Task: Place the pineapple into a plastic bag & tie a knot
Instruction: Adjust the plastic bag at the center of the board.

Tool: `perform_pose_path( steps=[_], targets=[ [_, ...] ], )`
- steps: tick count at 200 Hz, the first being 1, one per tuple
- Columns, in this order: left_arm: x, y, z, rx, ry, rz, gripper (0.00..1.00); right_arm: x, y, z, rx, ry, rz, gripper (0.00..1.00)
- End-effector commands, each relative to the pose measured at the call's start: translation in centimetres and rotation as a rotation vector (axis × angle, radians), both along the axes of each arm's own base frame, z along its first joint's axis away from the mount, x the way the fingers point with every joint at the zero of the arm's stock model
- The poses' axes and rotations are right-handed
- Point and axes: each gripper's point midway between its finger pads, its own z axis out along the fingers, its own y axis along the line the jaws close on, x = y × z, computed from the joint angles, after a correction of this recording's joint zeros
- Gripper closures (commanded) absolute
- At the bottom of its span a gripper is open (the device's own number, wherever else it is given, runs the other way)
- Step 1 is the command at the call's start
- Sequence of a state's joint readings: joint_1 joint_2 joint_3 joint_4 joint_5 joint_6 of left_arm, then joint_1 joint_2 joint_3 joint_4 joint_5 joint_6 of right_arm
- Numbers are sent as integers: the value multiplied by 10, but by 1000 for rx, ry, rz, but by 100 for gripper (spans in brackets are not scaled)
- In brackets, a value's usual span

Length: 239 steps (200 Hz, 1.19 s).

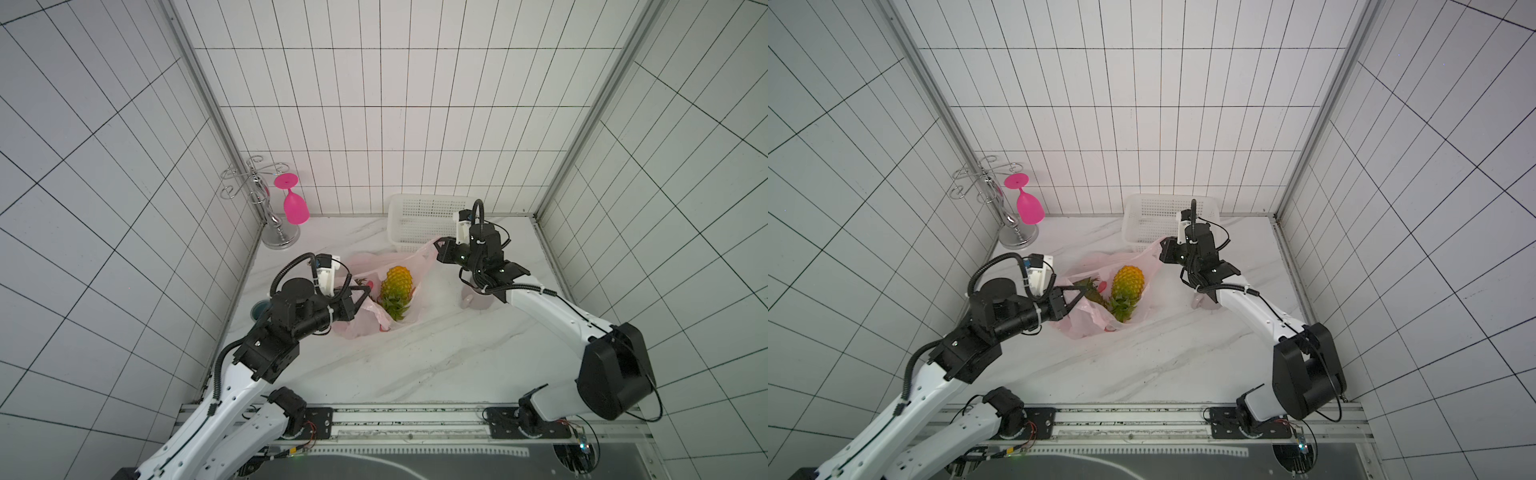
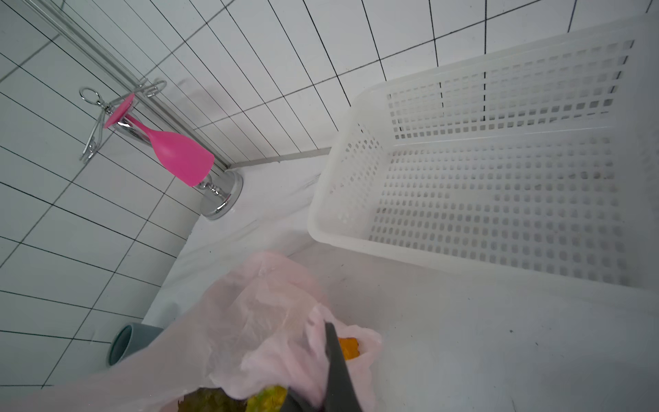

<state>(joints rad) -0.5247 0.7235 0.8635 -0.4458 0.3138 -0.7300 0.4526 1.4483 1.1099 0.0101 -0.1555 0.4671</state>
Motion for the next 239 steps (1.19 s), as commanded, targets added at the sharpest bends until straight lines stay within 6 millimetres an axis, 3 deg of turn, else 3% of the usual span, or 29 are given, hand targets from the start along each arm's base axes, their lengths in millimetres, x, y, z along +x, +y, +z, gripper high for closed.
perform_pose_path(
  steps=[1,42,68,85,99,121,133,154,166,177,194,211,227,239],
  targets=[
    [-5,19,36,20,-62,59,100,-14,-10,71,-65,-85,-2,100],
    [-7,44,94,73,-181,147,100,-41,-26,151,-58,-197,-4,100],
    [0,47,95,121,-183,166,100,-58,-27,189,-24,-248,27,100],
    [8,46,80,140,-167,174,100,-65,-26,203,-3,-267,51,100],
    [16,42,56,154,-127,164,100,-69,-18,196,13,-250,92,100],
    [25,33,14,140,-60,116,100,-77,0,169,11,-230,168,100],
    [28,33,0,119,-38,107,100,-86,7,170,12,-252,201,100],
    [34,39,1,88,-38,104,100,-103,12,197,11,-343,229,100],
    [38,39,8,65,-44,79,100,-106,12,199,8,-353,239,100],
    [40,34,11,39,-40,37,100,-102,17,182,-9,-321,261,100],
    [42,24,10,3,-26,-22,100,-96,25,131,-46,-220,282,100],
    [40,14,5,-38,-9,-87,100,-93,27,103,-48,-179,285,100],
    [40,10,-1,-47,17,-115,100,-91,23,99,-64,-174,259,82],
    [39,6,-1,-62,26,-141,100,-90,15,110,-82,-206,226,60]
  ],
)
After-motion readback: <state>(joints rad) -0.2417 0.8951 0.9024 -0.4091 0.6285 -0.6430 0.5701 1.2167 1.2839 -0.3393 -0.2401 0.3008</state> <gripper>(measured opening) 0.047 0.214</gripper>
